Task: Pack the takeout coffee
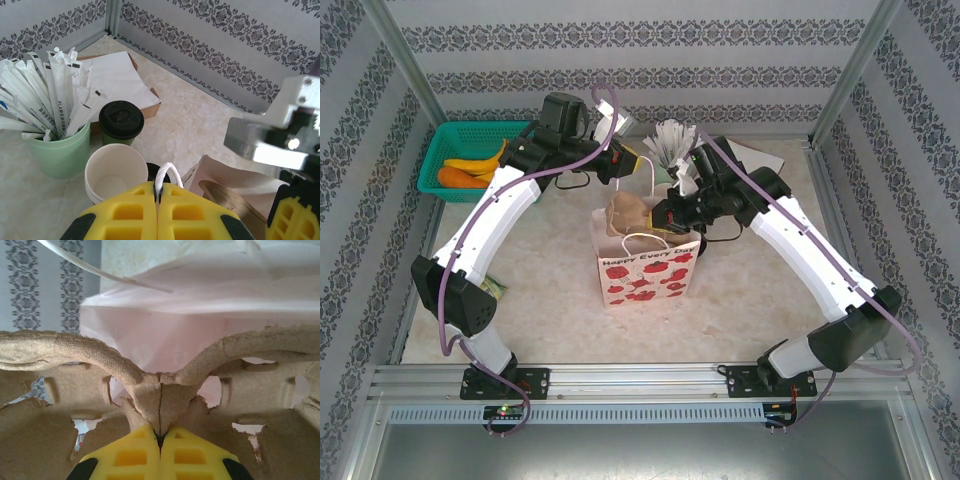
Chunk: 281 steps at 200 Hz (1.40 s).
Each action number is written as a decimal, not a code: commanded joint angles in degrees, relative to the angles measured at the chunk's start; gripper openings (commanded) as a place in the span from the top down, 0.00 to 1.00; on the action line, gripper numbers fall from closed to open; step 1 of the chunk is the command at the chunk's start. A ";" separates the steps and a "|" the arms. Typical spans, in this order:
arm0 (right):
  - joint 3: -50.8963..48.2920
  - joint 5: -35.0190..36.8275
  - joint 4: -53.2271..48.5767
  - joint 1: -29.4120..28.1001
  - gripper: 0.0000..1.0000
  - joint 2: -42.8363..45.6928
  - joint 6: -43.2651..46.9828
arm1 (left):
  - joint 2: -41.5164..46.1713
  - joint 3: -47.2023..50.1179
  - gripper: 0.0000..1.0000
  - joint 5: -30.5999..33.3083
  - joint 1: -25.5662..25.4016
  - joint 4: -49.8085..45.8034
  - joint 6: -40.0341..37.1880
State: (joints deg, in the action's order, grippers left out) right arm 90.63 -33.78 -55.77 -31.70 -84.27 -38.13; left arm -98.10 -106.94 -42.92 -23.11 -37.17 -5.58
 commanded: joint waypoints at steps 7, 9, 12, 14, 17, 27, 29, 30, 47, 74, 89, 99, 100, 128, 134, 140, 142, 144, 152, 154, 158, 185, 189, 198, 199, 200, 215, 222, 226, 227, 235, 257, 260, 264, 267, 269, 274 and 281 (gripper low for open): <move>2.09 8.68 -3.35 -1.71 1.00 -0.72 0.49 | 0.03 0.11 1.00 -0.26 0.57 2.16 1.19; 2.09 9.18 -3.37 -1.87 1.00 -0.79 0.40 | 0.02 0.07 1.00 -0.24 0.60 2.25 1.30; 2.09 9.96 -3.43 -2.06 1.00 -0.81 0.28 | -0.01 0.06 1.00 -0.23 0.56 2.33 1.48; 2.09 10.49 -3.46 -2.18 1.00 -0.92 0.26 | 0.01 0.06 1.00 -0.17 0.56 2.33 1.53; 2.14 11.28 -3.55 -2.44 1.00 -0.98 0.17 | -0.03 0.06 1.00 -0.25 0.61 2.43 1.65; 2.27 13.47 -3.82 -3.11 1.00 -1.32 0.07 | -0.15 0.06 1.00 -0.74 0.54 2.77 1.95; 2.27 13.83 -3.84 -3.24 1.00 -1.46 0.07 | -0.15 0.06 1.00 -0.85 0.60 2.73 2.08; 2.27 14.00 -3.83 -3.30 1.00 -1.49 0.07 | -0.20 0.06 1.00 -0.89 0.60 2.77 2.08; 2.52 16.53 -4.57 -4.22 1.00 -2.24 0.54 | -0.71 -0.44 1.00 -1.50 0.60 2.74 2.65; 5.27 19.65 -8.67 -6.00 1.00 -5.05 3.29 | -1.71 -1.53 1.00 -2.22 0.60 2.43 3.78; 6.80 20.48 -10.43 -6.78 1.00 -6.42 4.95 | -2.29 -2.15 1.00 -1.93 0.60 2.29 4.80; 7.55 20.99 -11.61 -7.12 1.00 -7.23 5.89 | -2.68 -2.62 1.00 -1.92 0.60 2.40 5.45; 7.59 21.05 -11.67 -7.18 1.00 -7.27 6.06 | -2.69 -2.69 1.00 -1.91 0.61 2.43 5.52; 8.67 22.12 -14.14 -7.65 1.00 -9.03 8.07 | -3.52 -3.21 1.00 -2.34 0.61 3.25 6.82; 8.90 22.20 -14.44 -7.80 1.00 -9.47 8.28 | -3.65 -3.45 1.00 -2.12 0.60 3.53 7.22; 9.09 22.20 -14.86 -7.98 1.00 -9.76 8.57 | -3.75 -3.63 1.00 -1.82 0.59 3.71 7.65; 9.11 22.19 -14.88 -8.00 1.00 -9.85 8.63 | -3.82 -3.63 1.00 -1.64 0.61 3.76 7.79; 9.19 22.18 -15.04 -8.19 1.00 -9.98 8.83 | -3.84 -3.72 1.00 -1.47 0.59 3.83 7.89; 9.30 22.19 -15.35 -8.55 1.00 -10.25 9.12 | -3.88 -3.86 1.00 -0.64 0.54 4.07 8.49; 9.35 22.18 -15.43 -8.59 1.00 -10.28 9.21 | -3.92 -3.82 1.00 -0.34 0.53 4.22 8.66; 9.39 22.16 -15.63 -8.69 1.00 -10.38 9.37 | -3.94 -3.81 1.00 0.19 0.58 4.55 8.99; 9.72 20.92 -16.94 -9.05 1.00 -11.41 10.26 | -3.61 -3.34 1.00 2.28 0.56 6.84 10.10; 9.87 20.82 -17.34 -9.05 1.00 -11.67 10.26 | -3.54 -3.28 1.00 1.97 0.61 7.26 10.15; 10.09 20.64 -17.91 -9.03 1.00 -12.10 10.21 | -3.26 -2.74 1.00 0.63 0.61 8.44 10.16; 10.09 20.62 -17.98 -9.01 1.00 -12.17 10.24 | -3.20 -2.66 1.00 0.42 0.61 8.57 10.16; 10.14 20.56 -18.02 -9.00 1.00 -12.20 10.25 | -3.17 -2.62 1.00 0.26 0.57 8.80 10.20; 10.27 20.51 -18.57 -9.06 1.00 -12.74 10.01 | -2.16 -1.01 1.00 -0.93 0.53 11.68 10.70; 10.27 20.35 -18.76 -9.07 1.00 -12.93 9.92 | -1.66 -0.29 1.00 -0.78 0.57 12.63 10.85; 10.27 20.20 -18.79 -9.04 1.00 -12.98 9.92 | -1.36 0.16 1.00 -0.68 0.53 13.17 10.86; 10.27 20.13 -18.82 -9.02 1.00 -13.04 9.87 | -1.33 0.24 1.00 -0.68 0.57 13.26 10.86; 10.20 19.55 -18.87 -9.02 1.00 -13.28 10.05 | -0.84 0.95 1.00 -1.18 0.60 13.96 10.64; 9.92 18.05 -18.96 -8.77 1.00 -14.43 10.17 | -0.01 2.74 1.00 -5.43 0.58 15.66 10.11; 10.00 17.62 -19.18 -8.67 1.00 -14.77 10.25 | 0.09 2.97 1.00 -5.79 0.61 15.78 10.14; 10.15 17.27 -19.38 -8.53 1.00 -15.05 10.27 | 0.17 3.19 1.00 -6.21 0.61 15.89 10.09; 10.26 17.14 -19.52 -8.39 1.00 -15.23 10.29 | 0.26 3.29 1.00 -6.50 0.61 15.83 10.08; 10.29 17.01 -19.61 -8.31 1.00 -15.36 10.21 | 0.28 3.37 1.00 -6.64 0.61 15.82 10.07; 10.48 16.98 -19.88 -8.25 1.00 -15.71 10.14 | 0.36 3.48 1.00 -6.61 0.50 15.60 9.99; 10.68 16.92 -19.99 -8.29 1.00 -16.04 10.22 | 0.37 3.57 1.00 -5.87 0.57 15.03 9.98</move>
State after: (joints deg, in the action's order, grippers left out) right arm 99.48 -14.68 -73.03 -39.97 -98.39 -28.67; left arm -100.22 -104.38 -45.80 -23.11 -26.00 4.38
